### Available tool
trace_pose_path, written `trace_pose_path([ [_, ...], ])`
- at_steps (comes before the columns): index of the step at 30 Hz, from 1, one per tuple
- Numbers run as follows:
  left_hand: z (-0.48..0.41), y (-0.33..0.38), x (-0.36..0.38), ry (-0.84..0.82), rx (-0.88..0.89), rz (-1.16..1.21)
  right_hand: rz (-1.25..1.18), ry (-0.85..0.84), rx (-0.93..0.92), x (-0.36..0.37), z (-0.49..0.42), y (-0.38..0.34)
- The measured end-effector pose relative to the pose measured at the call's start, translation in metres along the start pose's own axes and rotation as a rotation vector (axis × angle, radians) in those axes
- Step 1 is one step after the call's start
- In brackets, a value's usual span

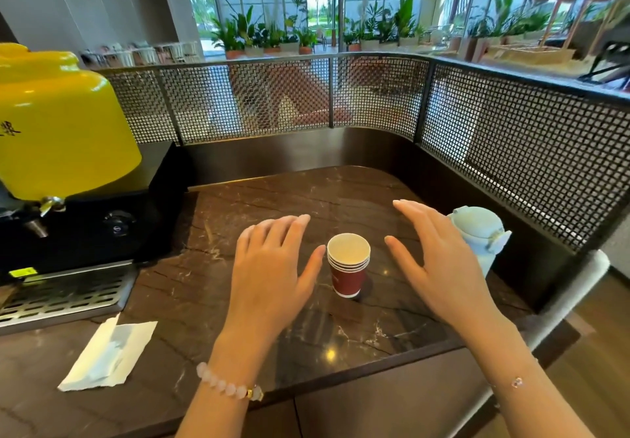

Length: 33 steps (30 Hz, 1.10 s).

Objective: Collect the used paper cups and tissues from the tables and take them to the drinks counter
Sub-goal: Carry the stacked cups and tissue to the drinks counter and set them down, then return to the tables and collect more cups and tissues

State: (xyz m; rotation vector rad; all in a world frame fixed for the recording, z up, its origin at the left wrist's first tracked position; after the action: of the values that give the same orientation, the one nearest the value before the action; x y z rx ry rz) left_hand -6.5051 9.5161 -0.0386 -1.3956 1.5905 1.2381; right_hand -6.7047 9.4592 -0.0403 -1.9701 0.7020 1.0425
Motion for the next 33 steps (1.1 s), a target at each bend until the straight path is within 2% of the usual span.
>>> trace_pose_path([
  [10,-0.005,0.019,0.003,0.045,0.168,-0.026,0.172,0.08,0.099,-0.017,0.028,0.005],
  [16,-0.01,0.057,0.014,0.028,0.317,0.043,0.184,0.076,0.205,-0.038,0.06,0.023],
  [23,-0.017,0.134,0.024,-0.03,0.525,0.114,0.253,0.142,0.375,-0.086,0.109,0.058],
  [33,-0.003,0.303,0.05,-0.05,0.833,0.248,0.356,0.279,0.681,-0.174,0.217,0.129],
])
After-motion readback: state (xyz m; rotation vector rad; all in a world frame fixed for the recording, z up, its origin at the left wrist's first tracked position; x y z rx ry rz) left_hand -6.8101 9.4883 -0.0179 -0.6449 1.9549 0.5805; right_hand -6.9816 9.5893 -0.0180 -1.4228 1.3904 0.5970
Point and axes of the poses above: each hand's wrist, its own z-axis away from the middle knuckle, its own x-axis out of the palm, y = z × x, the point moved 3 cm from there along -z, towards the middle knuckle, and after that the axes turned 14 degrees about -y, right-handed, at the moved point
